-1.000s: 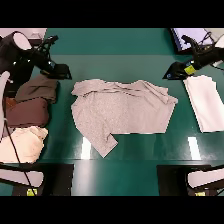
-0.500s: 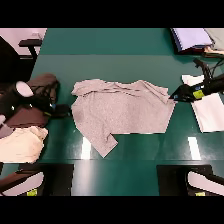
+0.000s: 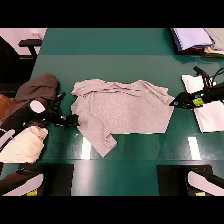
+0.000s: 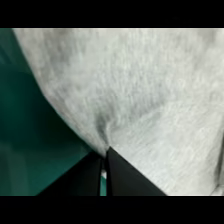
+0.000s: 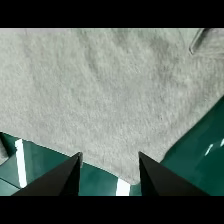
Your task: Fold the shirts.
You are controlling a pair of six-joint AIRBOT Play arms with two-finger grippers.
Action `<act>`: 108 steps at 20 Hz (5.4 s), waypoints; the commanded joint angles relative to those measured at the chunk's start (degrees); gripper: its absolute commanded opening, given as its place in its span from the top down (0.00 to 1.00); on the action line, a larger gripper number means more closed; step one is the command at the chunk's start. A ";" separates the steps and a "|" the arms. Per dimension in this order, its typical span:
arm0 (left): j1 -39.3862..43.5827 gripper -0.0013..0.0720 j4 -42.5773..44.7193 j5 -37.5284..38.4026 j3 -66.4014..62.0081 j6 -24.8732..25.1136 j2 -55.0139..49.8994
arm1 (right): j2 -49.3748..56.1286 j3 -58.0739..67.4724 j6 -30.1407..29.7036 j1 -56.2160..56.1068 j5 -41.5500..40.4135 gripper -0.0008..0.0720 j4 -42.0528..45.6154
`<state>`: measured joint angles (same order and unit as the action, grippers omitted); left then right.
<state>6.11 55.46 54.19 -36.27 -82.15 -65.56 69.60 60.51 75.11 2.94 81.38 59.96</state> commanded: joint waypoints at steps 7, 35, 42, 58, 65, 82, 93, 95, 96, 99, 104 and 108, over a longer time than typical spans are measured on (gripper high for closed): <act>0.57 0.95 -0.59 1.31 -6.34 0.11 0.50 | 4.42 -17.00 1.84 3.58 -4.37 0.34 0.02; 0.57 0.95 12.37 14.12 -73.72 -3.58 21.33 | -13.29 55.49 8.04 8.66 11.76 0.97 -4.48; 0.57 0.95 19.17 23.74 -63.45 -2.93 -2.16 | 11.47 56.50 13.27 -6.54 19.08 0.97 5.20; -4.48 0.32 19.45 23.98 -57.77 -1.38 -20.94 | 29.03 43.41 2.71 -2.01 12.66 0.43 -7.87; -11.63 0.32 14.97 15.28 -19.69 -1.88 1.18 | 6.34 7.63 -1.88 6.97 6.97 0.43 -8.00; -10.99 0.33 -6.19 -2.32 6.56 2.71 5.05 | -5.66 -4.55 -2.32 7.85 1.60 0.43 -7.93; -4.44 0.95 -4.70 3.21 -0.98 3.15 3.37 | -7.54 -10.67 -0.07 22.69 3.65 0.43 1.33; -4.44 0.95 -4.70 3.30 -2.49 3.15 3.37 | -7.87 -16.70 -0.09 27.74 1.99 0.34 2.99; -4.44 0.95 -4.70 3.32 -3.06 3.17 3.37 | -7.06 -19.45 -0.11 29.57 1.11 0.25 2.29; -4.44 0.95 -4.87 3.32 -3.37 3.15 3.37 | -3.10 -24.87 -2.45 29.88 -2.75 0.29 -3.76; -4.44 0.95 -4.85 3.39 -3.39 3.17 3.37 | 2.86 -24.22 -2.64 19.52 -12.50 0.52 -7.89; -4.44 0.95 -3.39 3.67 -5.70 3.06 5.88 | 3.61 -17.44 -2.82 12.61 -12.35 0.97 -7.28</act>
<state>1.67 51.05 57.78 -40.53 -79.00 -61.30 72.40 39.68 72.62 19.84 70.50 53.08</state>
